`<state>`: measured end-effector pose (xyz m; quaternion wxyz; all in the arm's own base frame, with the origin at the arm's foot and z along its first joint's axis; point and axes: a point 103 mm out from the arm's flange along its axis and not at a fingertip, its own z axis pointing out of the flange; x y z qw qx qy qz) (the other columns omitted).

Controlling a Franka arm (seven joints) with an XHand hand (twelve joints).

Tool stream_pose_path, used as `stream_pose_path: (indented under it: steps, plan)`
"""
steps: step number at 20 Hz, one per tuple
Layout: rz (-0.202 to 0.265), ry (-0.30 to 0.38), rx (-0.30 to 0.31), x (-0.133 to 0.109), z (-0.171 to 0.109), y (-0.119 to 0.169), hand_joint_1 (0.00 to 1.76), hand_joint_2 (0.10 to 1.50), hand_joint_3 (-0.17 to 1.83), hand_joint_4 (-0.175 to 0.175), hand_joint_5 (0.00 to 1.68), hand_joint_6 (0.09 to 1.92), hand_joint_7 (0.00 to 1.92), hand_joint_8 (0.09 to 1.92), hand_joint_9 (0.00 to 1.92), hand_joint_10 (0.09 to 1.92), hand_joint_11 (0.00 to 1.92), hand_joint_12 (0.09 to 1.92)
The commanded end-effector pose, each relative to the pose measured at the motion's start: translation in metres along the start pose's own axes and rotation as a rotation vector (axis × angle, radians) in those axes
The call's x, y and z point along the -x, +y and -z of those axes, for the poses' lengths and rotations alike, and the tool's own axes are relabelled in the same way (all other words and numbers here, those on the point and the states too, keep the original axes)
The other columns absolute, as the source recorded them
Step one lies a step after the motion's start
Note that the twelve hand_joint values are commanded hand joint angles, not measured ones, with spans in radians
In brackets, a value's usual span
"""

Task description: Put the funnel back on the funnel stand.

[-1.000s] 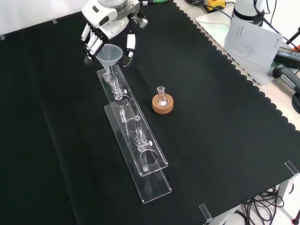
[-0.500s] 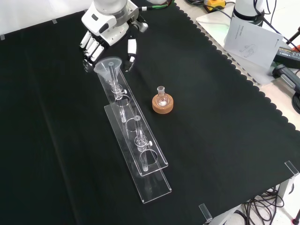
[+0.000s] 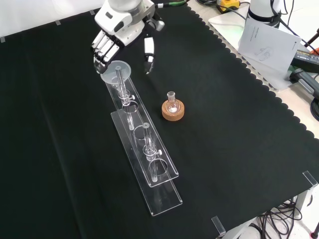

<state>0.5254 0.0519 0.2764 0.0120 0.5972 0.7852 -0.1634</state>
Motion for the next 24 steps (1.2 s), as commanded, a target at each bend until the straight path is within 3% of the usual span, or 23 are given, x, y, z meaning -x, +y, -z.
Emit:
stream_pose_path:
  steps: [1,11,24]
  plan:
    - [-0.036,0.068,0.080,-0.009,0.019,-0.052,0.44,0.70,0.19,-0.026,0.28,0.09,0.09,0.65,0.32,0.70,0.28,1.43]
    - [-0.103,0.153,0.156,-0.002,0.031,-0.114,0.47,0.74,0.20,-0.029,0.30,0.09,0.12,0.66,0.36,0.70,0.30,1.42]
    - [-0.182,0.195,0.169,0.002,0.026,-0.173,0.49,0.76,0.20,-0.033,0.33,0.09,0.15,0.66,0.39,0.68,0.31,1.40]
